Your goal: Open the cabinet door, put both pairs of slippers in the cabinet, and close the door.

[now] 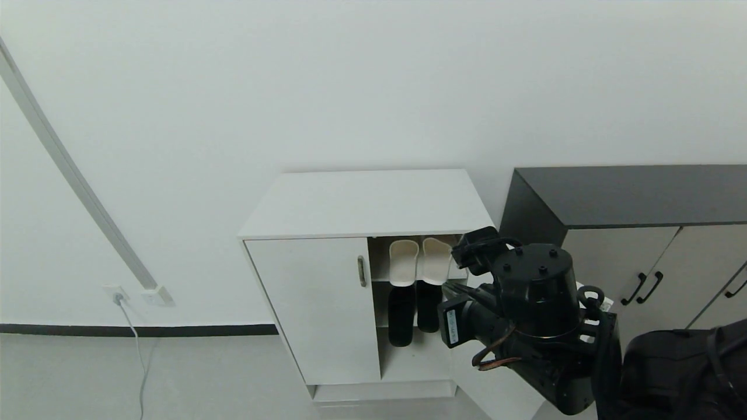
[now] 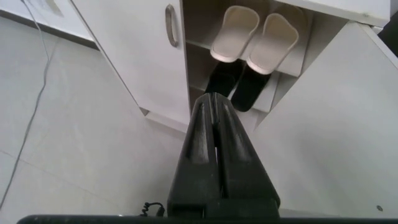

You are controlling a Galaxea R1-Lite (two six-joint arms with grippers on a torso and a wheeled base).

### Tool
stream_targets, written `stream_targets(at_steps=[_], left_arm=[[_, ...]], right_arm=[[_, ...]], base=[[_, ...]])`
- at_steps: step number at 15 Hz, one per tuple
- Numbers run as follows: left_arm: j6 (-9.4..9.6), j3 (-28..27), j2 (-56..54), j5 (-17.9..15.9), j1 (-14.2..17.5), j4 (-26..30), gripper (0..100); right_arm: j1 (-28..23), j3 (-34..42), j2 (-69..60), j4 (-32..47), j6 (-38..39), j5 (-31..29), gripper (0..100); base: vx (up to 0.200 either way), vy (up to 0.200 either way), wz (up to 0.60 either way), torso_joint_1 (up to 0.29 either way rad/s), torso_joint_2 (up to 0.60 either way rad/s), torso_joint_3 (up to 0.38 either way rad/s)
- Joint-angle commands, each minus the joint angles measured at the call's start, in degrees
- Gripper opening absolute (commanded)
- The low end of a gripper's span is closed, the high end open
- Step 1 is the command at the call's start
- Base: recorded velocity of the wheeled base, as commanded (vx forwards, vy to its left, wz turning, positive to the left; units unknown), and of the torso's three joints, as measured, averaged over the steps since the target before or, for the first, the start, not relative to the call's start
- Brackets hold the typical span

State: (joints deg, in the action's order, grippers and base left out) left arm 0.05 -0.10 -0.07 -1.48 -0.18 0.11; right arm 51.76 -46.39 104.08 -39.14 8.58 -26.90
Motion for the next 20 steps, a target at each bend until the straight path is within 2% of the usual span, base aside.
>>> stream_targets(at_steps=[1,7,11,16,17,20], left_arm=[[0.04,0.0,0.1,0.0,0.0,0.0,0],[0.04,0.0,0.1,0.0,0.0,0.0,0],[0.04,0.0,0.1,0.0,0.0,0.0,0],[0.04,0.0,0.1,0.0,0.0,0.0,0],[0.13,0.0,0.1,0.0,0.0,0.0,0],[0.13,0.0,0.1,0.0,0.0,0.0,0]], right_arm=[[0.0,0.1,-0.1,-0.1,-0.1,0.0,0],[-0.9,0.1,0.0,-0.1,-0.1,0.0,0],[-1.9,0.1,0.0,-0.1,-0.8,-0.1,0],[-3.0,0.2,0.0,-0.9,-1.7,-0.1,0],[-3.2,0.1,0.1,-1.5,-1.7,-0.1,0],[-7.4,-1.9,1.3,-1.8,-2.2,1.2,0]], base=[[0.000,0.000,0.00,0.000,0.00,0.000],[0.000,0.000,-0.60,0.004,0.00,0.002],[0.000,0.000,0.00,0.000,0.00,0.000],[-0.200,0.000,0.00,0.005,0.00,-0.001],[0.000,0.000,0.00,0.000,0.00,0.000],[0.000,0.000,0.00,0.000,0.00,0.000]])
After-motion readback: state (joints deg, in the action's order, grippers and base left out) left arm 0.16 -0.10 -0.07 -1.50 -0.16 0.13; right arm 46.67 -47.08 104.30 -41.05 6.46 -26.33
